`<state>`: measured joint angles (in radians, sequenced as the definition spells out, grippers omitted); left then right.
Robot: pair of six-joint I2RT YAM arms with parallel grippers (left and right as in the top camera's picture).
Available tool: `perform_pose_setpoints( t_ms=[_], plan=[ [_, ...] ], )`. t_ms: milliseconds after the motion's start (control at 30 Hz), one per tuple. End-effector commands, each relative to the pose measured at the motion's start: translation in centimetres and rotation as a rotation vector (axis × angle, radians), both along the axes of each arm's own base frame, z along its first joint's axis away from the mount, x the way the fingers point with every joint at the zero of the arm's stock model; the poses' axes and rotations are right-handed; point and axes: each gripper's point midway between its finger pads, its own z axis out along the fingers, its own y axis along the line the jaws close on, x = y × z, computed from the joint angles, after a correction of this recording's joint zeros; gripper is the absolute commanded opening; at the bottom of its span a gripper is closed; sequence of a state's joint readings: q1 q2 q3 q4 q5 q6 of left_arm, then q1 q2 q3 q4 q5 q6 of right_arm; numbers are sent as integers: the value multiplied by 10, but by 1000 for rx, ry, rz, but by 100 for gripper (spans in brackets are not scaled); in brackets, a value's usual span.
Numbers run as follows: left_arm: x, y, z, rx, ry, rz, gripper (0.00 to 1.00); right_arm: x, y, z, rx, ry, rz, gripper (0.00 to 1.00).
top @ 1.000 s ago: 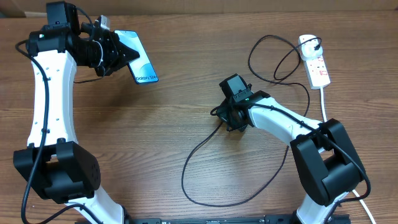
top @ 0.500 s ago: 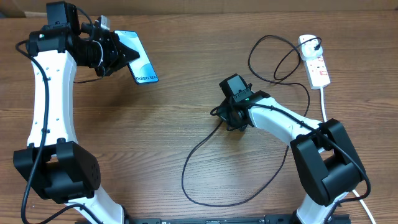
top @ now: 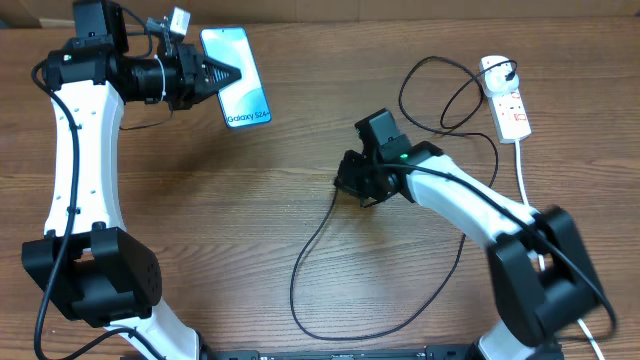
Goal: Plug charger to phone and switch on socket
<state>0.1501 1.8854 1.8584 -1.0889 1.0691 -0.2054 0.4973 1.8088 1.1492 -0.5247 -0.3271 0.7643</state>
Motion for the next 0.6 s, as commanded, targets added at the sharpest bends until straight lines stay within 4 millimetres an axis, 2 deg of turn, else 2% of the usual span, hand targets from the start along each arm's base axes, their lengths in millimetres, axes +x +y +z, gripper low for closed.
perform_pose_setpoints(
  t_ms=[0, 133, 267, 367, 567],
  plan=[
    [-12, -20, 39, -201, -111, -135, 4, -22, 39, 111, 311, -177, 285, 4],
    [-28, -29, 75, -403, -162, -242, 4, -56, 49, 170, 497, -230, 428, 4],
    [-33, -34, 79, -449, -94, -251, 4, -84, 51, 213, 628, -264, 524, 4],
    [-36, -45, 79, -462, -38, -268, 4, -97, 49, 232, 676, -289, 564, 4],
    [-46, -74, 80, -462, -28, -340, 4, -103, 49, 245, 716, -314, 595, 4]
  ],
)
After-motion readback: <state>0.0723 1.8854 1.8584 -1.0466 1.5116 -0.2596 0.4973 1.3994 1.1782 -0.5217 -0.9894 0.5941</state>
